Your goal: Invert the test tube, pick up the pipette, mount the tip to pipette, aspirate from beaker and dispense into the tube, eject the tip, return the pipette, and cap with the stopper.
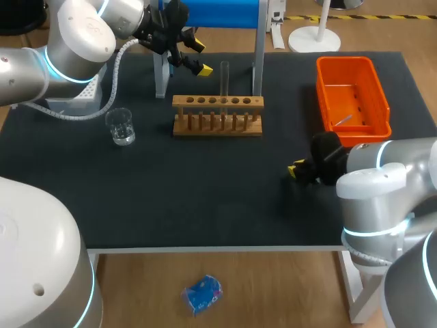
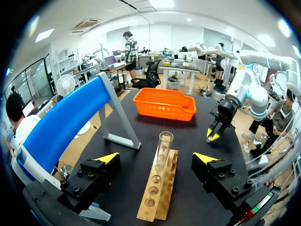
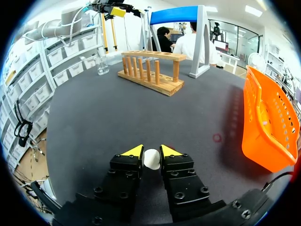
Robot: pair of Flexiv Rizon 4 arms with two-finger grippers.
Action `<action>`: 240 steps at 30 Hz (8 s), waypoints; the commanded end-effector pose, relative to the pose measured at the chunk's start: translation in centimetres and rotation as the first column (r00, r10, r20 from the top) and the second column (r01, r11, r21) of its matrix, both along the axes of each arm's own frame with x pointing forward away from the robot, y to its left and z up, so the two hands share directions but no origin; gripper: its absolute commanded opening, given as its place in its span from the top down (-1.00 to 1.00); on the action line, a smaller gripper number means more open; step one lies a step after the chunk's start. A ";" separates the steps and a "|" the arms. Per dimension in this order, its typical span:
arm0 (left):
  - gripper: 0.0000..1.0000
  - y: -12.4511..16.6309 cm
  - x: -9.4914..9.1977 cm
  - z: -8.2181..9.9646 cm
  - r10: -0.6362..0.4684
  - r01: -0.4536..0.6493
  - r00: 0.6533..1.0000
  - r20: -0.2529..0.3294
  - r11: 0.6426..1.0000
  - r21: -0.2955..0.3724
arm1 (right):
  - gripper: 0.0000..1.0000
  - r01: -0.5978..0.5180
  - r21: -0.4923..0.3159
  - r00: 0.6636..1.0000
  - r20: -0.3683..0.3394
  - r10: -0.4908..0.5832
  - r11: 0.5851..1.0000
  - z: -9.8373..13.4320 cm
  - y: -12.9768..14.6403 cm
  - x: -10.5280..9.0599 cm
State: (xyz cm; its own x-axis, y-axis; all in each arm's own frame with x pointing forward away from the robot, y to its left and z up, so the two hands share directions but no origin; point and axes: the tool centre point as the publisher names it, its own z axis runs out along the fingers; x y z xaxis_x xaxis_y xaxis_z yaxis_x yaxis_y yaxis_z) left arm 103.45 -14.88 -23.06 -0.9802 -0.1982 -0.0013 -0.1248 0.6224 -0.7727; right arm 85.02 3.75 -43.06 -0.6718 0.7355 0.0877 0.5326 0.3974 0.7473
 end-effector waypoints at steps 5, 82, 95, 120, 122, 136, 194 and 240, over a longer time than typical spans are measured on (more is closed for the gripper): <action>-1.00 0.0 0.1 0.0 -0.001 0.001 1.000 -0.002 1.000 0.002 | 1.00 0.003 -0.006 1.000 -0.009 -0.003 1.000 -0.1 -0.1 0.0; -1.00 0.0 0.1 0.0 -0.001 0.001 1.000 -0.002 1.000 0.002 | 1.00 -0.761 0.103 0.623 -0.159 0.766 0.641 24.1 8.3 10.4; -1.00 0.0 0.1 0.0 -0.001 0.001 1.000 -0.002 1.000 0.002 | 1.00 -0.803 0.056 0.587 -0.103 0.803 0.594 24.5 12.9 13.5; -1.00 0.0 0.1 0.0 -0.001 0.001 1.000 -0.002 1.000 0.002 | 1.00 -0.755 -0.054 0.641 0.147 0.753 0.653 23.6 15.2 15.9; -1.00 0.0 0.1 0.0 -0.001 0.001 1.000 -0.002 1.000 0.002 | 1.00 -0.755 -0.054 0.641 0.147 0.753 0.653 23.6 15.2 15.9; -1.00 0.0 0.1 0.0 -0.001 0.001 1.000 -0.002 1.000 0.002 | 1.00 -0.756 -0.058 0.639 0.154 0.754 0.652 23.6 15.3 16.0; -1.00 0.0 0.1 0.0 -0.001 0.001 1.000 -0.002 1.000 0.002 | 1.00 -0.748 -0.098 0.644 0.129 0.754 0.656 20.9 17.4 18.2; -1.00 0.0 0.1 0.0 -0.001 0.001 1.000 -0.002 1.000 0.002 | 1.00 -0.738 -0.091 0.654 0.145 0.742 0.669 21.5 16.9 18.5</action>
State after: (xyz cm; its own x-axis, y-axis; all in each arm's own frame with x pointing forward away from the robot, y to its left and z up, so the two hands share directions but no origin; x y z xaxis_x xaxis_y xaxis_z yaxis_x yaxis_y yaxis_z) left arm 103.45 -14.87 -23.05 -0.9802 -0.1981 -0.0013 -0.1248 0.6225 -0.7726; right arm 103.59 20.66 -21.82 -0.9969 -0.0101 -0.0777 -0.0671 0.6224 0.7798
